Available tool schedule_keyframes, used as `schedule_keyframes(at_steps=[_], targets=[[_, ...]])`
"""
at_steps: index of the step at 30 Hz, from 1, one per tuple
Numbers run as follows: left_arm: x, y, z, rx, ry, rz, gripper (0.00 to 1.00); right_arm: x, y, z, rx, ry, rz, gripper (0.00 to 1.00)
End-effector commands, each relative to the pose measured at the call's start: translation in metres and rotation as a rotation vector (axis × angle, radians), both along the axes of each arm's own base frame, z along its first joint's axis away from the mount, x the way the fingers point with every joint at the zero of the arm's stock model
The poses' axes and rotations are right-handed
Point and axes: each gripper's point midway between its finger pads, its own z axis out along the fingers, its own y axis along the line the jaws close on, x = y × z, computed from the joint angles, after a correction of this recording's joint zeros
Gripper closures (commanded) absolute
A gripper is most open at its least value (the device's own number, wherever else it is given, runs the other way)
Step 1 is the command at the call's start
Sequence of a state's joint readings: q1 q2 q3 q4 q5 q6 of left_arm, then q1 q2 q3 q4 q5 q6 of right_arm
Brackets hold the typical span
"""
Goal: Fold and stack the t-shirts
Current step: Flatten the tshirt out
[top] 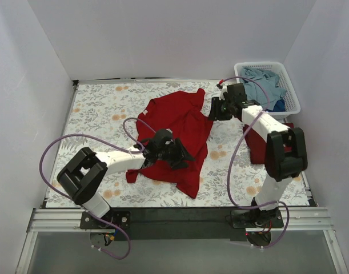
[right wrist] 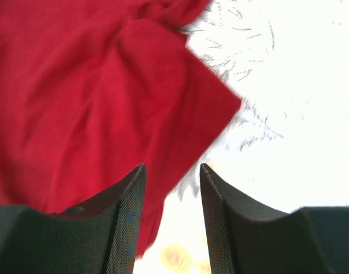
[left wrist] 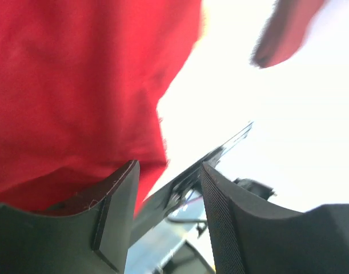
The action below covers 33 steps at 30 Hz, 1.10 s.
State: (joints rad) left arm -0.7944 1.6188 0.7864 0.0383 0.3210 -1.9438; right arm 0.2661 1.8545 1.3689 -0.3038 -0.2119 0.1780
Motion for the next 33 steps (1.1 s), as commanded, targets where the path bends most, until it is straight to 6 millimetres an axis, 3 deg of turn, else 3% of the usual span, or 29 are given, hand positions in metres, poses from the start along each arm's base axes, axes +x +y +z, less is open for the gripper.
schedule_keyframes(at_steps=[1, 3, 4, 6, 7, 9, 10, 11, 12, 17, 26, 29, 33], targets=[[0.041, 0.009, 0.066, 0.003, -0.222, 0.122, 0.54, -0.040, -0.002, 0.031, 0.009, -0.050, 0.061, 0.50], [0.051, 0.028, 0.071, 0.091, -0.289, 0.158, 0.53, -0.063, 0.014, 0.030, 0.044, -0.032, 0.114, 0.51], [0.061, 0.053, 0.073, 0.167, -0.328, 0.206, 0.53, -0.081, 0.021, 0.025, 0.068, -0.008, 0.148, 0.51], [0.072, 0.085, 0.071, 0.261, -0.365, 0.265, 0.53, -0.109, 0.045, 0.021, 0.102, 0.024, 0.217, 0.51], [0.080, 0.119, 0.061, 0.372, -0.370, 0.319, 0.53, -0.123, 0.055, 0.022, 0.129, 0.039, 0.257, 0.51], [0.078, 0.157, 0.052, 0.466, -0.362, 0.354, 0.55, -0.154, 0.074, 0.009, 0.136, 0.079, 0.327, 0.51], [0.086, 0.184, 0.048, 0.518, -0.350, 0.409, 0.56, -0.163, 0.079, 0.008, 0.144, 0.089, 0.338, 0.51], [0.083, 0.198, 0.039, 0.559, -0.347, 0.397, 0.58, -0.170, 0.084, 0.005, 0.143, 0.097, 0.350, 0.51], [0.085, 0.218, 0.031, 0.601, -0.319, 0.418, 0.63, -0.184, 0.091, -0.004, 0.144, 0.114, 0.376, 0.51], [0.078, 0.255, 0.002, 0.736, -0.251, 0.404, 0.83, -0.213, 0.105, -0.020, 0.180, 0.177, 0.406, 0.52], [0.067, 0.277, -0.057, 0.825, -0.085, 0.374, 0.85, -0.222, 0.102, -0.049, 0.136, 0.247, 0.390, 0.51], [0.061, 0.281, -0.070, 0.835, -0.031, 0.363, 0.85, -0.220, 0.092, -0.064, 0.097, 0.275, 0.352, 0.51], [0.056, 0.302, -0.079, 0.866, 0.027, 0.397, 0.86, -0.208, 0.072, -0.077, 0.103, 0.331, 0.266, 0.51]])
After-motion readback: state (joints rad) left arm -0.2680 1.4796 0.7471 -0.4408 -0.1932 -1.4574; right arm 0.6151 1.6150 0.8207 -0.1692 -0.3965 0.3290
